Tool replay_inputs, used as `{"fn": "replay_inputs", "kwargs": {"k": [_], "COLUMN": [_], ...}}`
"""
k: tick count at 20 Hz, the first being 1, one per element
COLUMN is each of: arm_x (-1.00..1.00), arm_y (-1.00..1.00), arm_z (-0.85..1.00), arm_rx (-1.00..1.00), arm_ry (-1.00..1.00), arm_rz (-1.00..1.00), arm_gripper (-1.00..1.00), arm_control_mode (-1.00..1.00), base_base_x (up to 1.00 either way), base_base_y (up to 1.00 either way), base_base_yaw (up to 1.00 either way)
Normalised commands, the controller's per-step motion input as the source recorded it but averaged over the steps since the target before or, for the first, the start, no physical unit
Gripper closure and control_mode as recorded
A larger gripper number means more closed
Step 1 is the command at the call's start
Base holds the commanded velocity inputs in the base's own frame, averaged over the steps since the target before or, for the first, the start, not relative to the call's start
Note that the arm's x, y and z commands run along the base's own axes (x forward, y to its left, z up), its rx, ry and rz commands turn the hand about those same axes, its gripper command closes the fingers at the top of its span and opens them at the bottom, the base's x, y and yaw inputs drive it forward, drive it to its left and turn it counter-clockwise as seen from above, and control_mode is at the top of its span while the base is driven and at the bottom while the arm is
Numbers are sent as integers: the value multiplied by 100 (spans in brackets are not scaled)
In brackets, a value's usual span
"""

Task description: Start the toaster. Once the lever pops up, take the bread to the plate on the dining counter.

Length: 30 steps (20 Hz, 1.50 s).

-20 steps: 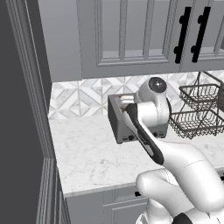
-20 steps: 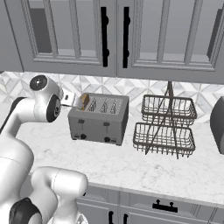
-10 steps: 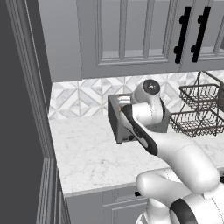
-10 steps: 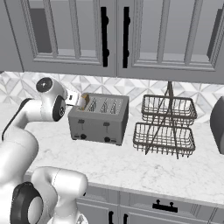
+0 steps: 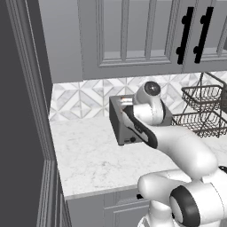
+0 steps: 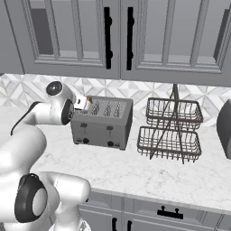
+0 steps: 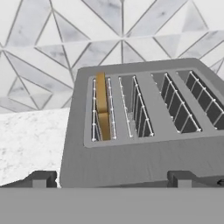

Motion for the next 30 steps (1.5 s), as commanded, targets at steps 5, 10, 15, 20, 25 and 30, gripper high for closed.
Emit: {"fn": "replay_inputs", "kwargs": {"k": [5,10,15,20,25,30], "arm_x": [23,27,30,28,29,29], "arm_y": [-8,17,4,-2,0,0], "arm_z": [-23,-3,0,-14,-19,-14], "arm_rx": [0,0,0,0,0,0], "arm_ry": [0,1,1,0,0,0], "arm_rz": [0,0,0,0,0,0], "arm_gripper": [-100,-100,-100,-100,-100,-100], "arm_control_mode": [-100,-100,-100,-100,-100,-100], "base_base_x": [0,0,0,0,0,0], "base_base_y": [0,0,0,0,0,0], "base_base_yaw": [0,0,0,0,0,0]}}
